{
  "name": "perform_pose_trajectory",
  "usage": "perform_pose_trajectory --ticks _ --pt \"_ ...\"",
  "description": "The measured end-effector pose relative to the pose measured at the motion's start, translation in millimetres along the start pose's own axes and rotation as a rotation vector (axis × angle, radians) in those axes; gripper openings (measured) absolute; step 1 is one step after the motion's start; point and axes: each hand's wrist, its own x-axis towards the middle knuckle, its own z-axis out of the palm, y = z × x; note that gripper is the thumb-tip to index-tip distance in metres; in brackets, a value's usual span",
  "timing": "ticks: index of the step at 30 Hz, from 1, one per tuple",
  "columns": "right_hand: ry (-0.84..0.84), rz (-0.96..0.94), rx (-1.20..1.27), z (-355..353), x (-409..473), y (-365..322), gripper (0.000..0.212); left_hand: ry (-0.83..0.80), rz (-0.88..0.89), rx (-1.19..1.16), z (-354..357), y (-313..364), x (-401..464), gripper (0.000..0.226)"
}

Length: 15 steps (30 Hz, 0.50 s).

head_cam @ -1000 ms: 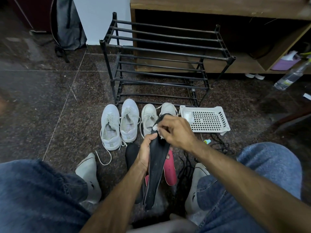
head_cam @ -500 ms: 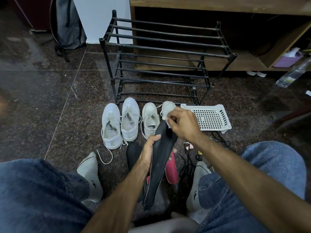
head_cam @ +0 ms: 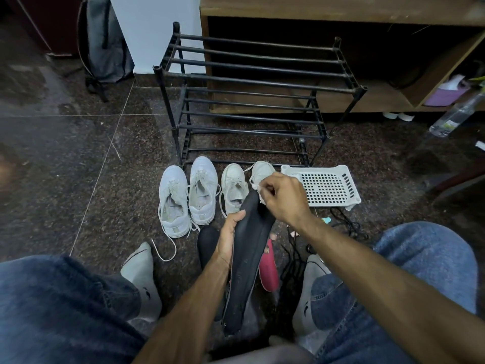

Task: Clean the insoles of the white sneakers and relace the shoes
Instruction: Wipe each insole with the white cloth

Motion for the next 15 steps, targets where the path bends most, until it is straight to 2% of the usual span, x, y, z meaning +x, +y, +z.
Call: perform_pose_trajectory --ticks 2,4,7,9,11,13,15 --pt "-0.039 -0.068 0.04 4 -16 -6 0.01 0.022 0.036 -0.047 4 3 -3 0.058" --pt "-0.106 -0.169 0.064 11 -41 -17 0.011 0.115 0.098 -0.159 1 3 -2 0.051" --pt "-0.184 -0.344 -0.048 14 -64 -30 0.012 0.25 0.232 -0.259 -11 4 7 0.029" --pt "-0.185 -0.403 -0.187 9 -53 -33 0.012 0.224 0.225 -0.27 -10 4 4 0.041" --pt "-0.16 -0.338 -0.262 3 -31 -35 0.016 0.077 0.174 -0.238 -2 3 2 0.061" --pt "-0.112 -0.192 -0.272 2 -11 -38 0.022 -0.015 0.117 -0.17 6 5 -2 0.07" --pt "-0.077 -0.085 -0.216 3 -2 -40 0.022 -0.013 0.113 -0.182 9 6 -4 0.073"
